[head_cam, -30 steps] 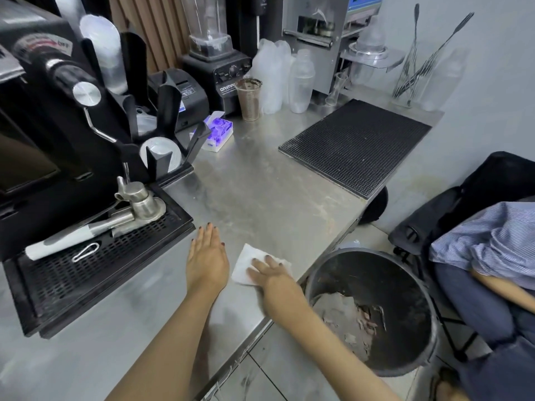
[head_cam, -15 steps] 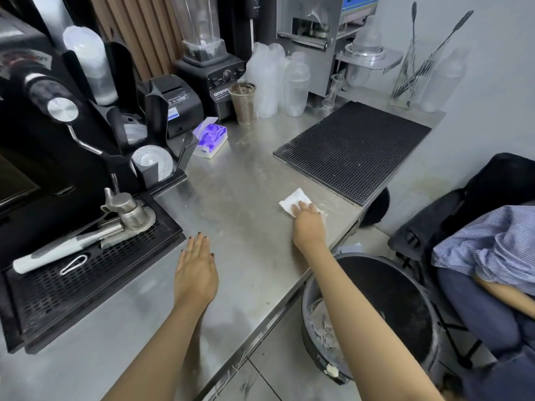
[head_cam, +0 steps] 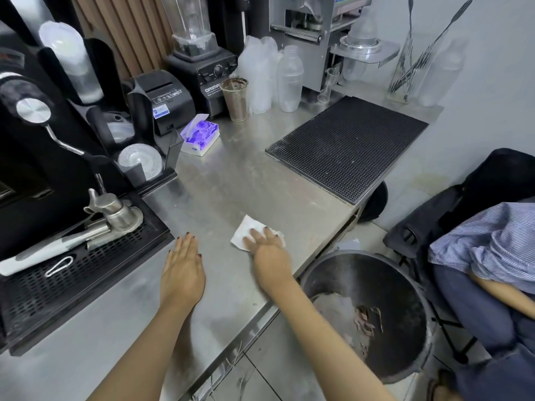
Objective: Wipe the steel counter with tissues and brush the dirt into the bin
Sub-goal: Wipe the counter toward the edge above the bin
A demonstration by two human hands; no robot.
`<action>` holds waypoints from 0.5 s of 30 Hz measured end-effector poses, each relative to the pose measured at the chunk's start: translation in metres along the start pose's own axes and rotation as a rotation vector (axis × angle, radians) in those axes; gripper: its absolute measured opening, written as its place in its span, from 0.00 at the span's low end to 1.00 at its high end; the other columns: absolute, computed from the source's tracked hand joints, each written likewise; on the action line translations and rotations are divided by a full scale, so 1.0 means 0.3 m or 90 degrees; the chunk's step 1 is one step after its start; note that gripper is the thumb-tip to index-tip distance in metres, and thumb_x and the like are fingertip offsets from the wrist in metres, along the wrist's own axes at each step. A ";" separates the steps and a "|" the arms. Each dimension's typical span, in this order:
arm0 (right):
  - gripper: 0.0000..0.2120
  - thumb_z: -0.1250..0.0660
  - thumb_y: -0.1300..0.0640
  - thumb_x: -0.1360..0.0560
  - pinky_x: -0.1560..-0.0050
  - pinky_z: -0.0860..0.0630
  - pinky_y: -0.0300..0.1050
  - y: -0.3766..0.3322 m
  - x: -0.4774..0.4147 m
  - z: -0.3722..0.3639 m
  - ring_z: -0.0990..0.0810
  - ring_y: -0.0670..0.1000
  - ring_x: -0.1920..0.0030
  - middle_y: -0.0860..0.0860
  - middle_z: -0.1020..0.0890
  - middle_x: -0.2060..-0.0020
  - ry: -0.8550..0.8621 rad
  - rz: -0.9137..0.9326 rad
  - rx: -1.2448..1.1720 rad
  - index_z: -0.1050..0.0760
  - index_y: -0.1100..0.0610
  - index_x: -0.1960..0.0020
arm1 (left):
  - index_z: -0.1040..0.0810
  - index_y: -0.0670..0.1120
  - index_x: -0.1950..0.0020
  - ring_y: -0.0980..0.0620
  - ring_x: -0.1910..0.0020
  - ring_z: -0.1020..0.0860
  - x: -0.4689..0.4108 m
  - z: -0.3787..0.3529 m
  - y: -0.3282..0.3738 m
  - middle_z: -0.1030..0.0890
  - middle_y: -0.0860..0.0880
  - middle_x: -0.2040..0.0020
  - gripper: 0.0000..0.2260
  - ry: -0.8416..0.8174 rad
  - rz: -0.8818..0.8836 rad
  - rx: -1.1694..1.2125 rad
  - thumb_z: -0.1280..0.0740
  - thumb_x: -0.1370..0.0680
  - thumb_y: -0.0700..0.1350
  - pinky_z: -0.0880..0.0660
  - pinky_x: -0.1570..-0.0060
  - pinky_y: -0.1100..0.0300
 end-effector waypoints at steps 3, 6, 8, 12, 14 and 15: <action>0.23 0.46 0.66 0.23 0.27 0.52 0.47 0.045 -0.008 -0.015 0.47 0.55 0.25 0.51 0.40 0.26 -0.028 -0.047 -0.013 0.37 0.54 0.29 | 0.46 0.42 0.25 0.52 0.24 0.51 -0.001 0.001 0.000 0.47 0.48 0.24 0.21 -0.001 0.003 0.005 0.52 0.19 0.42 0.54 0.26 0.57; 0.27 0.47 0.68 0.24 0.25 0.49 0.49 0.152 0.021 0.018 0.47 0.56 0.25 0.52 0.41 0.26 0.006 -0.102 0.020 0.42 0.55 0.27 | 0.47 0.43 0.25 0.52 0.24 0.51 0.001 -0.001 -0.002 0.47 0.48 0.24 0.21 -0.005 0.005 0.008 0.52 0.18 0.43 0.55 0.26 0.57; 0.29 0.46 0.70 0.26 0.25 0.47 0.50 0.244 0.054 0.046 0.47 0.56 0.25 0.52 0.41 0.25 0.029 -0.173 0.025 0.43 0.55 0.27 | 0.47 0.43 0.25 0.52 0.24 0.51 0.000 -0.001 -0.001 0.47 0.49 0.24 0.21 -0.003 0.005 0.010 0.53 0.18 0.43 0.55 0.26 0.57; 0.29 0.46 0.74 0.27 0.29 0.39 0.52 0.319 0.103 0.100 0.50 0.56 0.25 0.52 0.42 0.25 0.089 -0.296 -0.012 0.39 0.56 0.29 | 0.47 0.42 0.25 0.52 0.24 0.52 0.000 0.006 0.005 0.48 0.48 0.24 0.21 -0.007 0.000 0.006 0.52 0.18 0.43 0.55 0.26 0.57; 0.30 0.47 0.74 0.27 0.27 0.44 0.49 0.270 0.096 0.104 0.52 0.56 0.24 0.51 0.45 0.25 0.084 -0.264 0.000 0.40 0.55 0.28 | 0.47 0.42 0.25 0.52 0.24 0.52 0.000 0.010 0.006 0.47 0.48 0.24 0.21 -0.009 0.003 0.000 0.52 0.18 0.43 0.55 0.26 0.57; 0.30 0.47 0.73 0.26 0.26 0.48 0.49 0.223 0.095 0.098 0.53 0.56 0.24 0.51 0.46 0.25 0.064 -0.205 -0.008 0.40 0.54 0.27 | 0.46 0.42 0.25 0.51 0.24 0.50 -0.001 0.010 0.008 0.46 0.47 0.24 0.21 -0.008 0.009 -0.007 0.51 0.19 0.42 0.54 0.26 0.56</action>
Point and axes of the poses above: each hand's wrist, its own x-axis away from the middle knuckle, its own z-axis out of the back of the hand, y = z × x, the point moved 1 cm from there along -x, towards the middle knuckle
